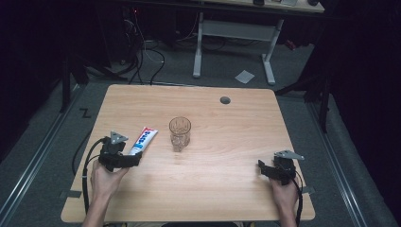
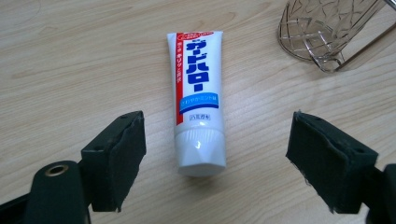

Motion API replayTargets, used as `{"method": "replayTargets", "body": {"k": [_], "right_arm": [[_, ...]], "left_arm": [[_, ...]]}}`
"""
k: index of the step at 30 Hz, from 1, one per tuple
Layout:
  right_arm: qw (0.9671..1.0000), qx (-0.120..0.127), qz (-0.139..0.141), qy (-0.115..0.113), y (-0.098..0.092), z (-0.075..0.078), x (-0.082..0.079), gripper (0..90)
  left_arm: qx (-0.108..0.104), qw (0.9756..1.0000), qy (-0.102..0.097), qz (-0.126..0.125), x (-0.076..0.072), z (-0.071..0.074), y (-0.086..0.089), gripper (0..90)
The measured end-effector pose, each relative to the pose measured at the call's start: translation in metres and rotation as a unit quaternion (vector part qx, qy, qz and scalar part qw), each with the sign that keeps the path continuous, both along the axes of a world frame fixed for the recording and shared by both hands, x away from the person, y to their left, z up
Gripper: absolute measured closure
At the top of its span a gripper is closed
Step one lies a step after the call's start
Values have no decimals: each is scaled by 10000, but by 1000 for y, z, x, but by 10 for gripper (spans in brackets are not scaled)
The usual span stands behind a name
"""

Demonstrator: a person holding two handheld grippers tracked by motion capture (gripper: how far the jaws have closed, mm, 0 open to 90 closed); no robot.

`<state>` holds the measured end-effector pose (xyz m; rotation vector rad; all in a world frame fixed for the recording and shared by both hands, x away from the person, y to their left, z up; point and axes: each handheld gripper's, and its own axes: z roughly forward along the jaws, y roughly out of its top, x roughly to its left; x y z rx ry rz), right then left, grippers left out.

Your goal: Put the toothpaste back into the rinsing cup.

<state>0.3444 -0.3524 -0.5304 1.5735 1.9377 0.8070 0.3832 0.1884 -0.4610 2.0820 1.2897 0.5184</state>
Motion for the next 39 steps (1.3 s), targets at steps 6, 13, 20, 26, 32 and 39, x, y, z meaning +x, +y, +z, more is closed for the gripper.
{"method": "replayTargets", "body": {"k": [6, 13, 20, 26, 32, 39], "right_arm": [[10000, 1, 0, -1, 0, 0, 0, 280], [10000, 1, 2, 0, 0, 0, 0, 280], [10000, 1, 1, -1, 0, 0, 0, 280], [10000, 1, 2, -1, 0, 0, 0, 280], [10000, 2, 1, 0, 0, 0, 0, 280], [10000, -2, 16, -6, 0, 0, 0, 279]], "left_arm": [[30, 10000, 22, 16, 12, 4, -4, 203], [120, 9999, 32, 87, 27, 9, -4, 235], [172, 9998, 117, 79, 39, 12, -7, 245], [297, 9994, 183, 3, 52, 15, -16, 250], [493, 9984, 263, -10, 65, 14, -25, 247], [551, 9977, 379, -81, 75, 11, -32, 291]]}}
